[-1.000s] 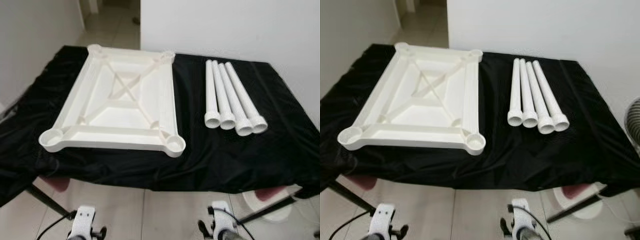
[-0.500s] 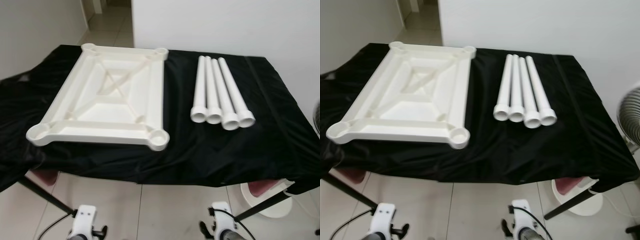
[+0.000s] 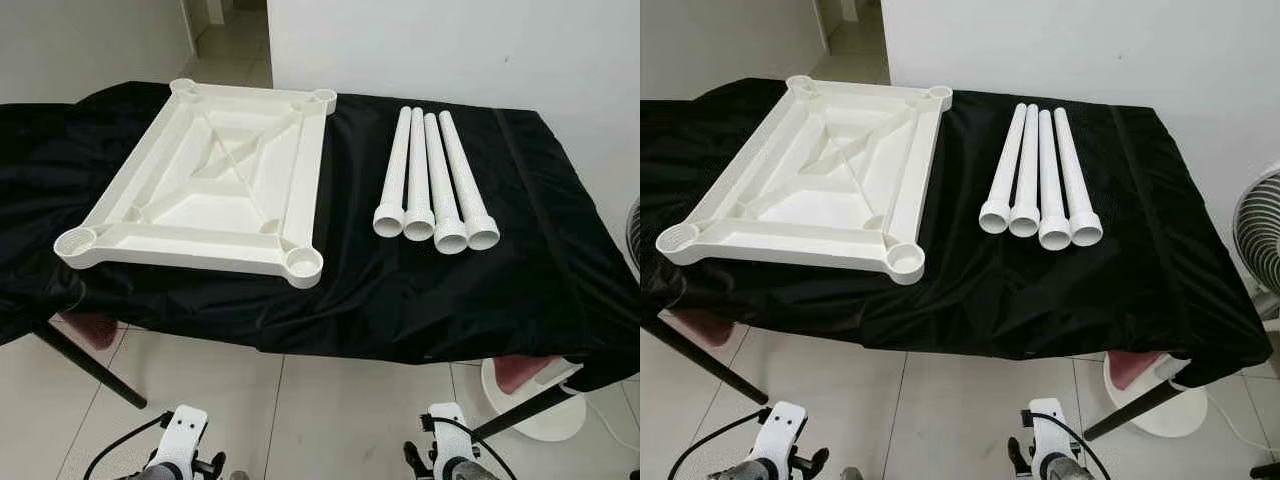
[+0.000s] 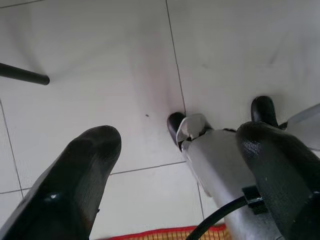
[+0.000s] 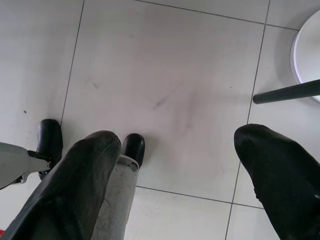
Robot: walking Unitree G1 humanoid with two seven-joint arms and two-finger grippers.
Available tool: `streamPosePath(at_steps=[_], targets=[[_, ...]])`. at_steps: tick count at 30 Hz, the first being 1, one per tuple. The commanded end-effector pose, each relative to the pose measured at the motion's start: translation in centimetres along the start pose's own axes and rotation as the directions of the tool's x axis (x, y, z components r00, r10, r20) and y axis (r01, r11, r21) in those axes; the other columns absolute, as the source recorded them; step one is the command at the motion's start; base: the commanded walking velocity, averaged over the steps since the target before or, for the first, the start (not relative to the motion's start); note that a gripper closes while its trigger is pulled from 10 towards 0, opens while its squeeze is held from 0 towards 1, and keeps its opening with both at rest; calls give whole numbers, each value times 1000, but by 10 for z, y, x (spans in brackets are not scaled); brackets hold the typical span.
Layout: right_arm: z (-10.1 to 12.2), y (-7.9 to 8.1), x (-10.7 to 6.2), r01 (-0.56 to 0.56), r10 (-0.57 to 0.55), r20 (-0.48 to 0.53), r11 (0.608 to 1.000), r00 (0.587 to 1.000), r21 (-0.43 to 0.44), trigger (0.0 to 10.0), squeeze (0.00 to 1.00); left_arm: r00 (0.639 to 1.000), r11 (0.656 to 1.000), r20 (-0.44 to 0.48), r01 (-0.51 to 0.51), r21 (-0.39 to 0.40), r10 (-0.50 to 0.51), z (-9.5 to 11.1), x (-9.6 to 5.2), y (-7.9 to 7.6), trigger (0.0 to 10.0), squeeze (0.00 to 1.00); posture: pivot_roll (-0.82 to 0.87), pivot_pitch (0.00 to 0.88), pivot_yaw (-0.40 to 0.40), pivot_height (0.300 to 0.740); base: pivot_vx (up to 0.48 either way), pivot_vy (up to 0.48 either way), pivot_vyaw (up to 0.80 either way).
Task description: Building children table
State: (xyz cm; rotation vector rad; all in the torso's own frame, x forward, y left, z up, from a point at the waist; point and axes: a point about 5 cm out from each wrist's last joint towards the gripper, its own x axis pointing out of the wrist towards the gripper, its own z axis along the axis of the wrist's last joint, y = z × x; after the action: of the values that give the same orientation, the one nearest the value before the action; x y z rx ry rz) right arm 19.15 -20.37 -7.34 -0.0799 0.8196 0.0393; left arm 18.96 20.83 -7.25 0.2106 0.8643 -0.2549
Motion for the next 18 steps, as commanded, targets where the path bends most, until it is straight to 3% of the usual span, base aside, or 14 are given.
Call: streamPosePath(at_steps=[1,7,18], targets=[[-7,3,-1,-12,11,-26,1000,1000,-6,10000,0,999,999,-24,35,-2,-35,-7,-2,-2,10000,0,30,60,-1,740,0,0,0],[-5,5,-1,-49,48,-10,998,999,-27,10000,0,997,997,-6,76,-1,-76,-5,-1,-5,10000,0,31,58,-2,740,0,0,0],[2,17,0,-242,242,-13,964,970,-114,10000,0,965,962,-2,262,81,-262,2,-1,-17,10000,0,33,70,1,740,0,0,0]])
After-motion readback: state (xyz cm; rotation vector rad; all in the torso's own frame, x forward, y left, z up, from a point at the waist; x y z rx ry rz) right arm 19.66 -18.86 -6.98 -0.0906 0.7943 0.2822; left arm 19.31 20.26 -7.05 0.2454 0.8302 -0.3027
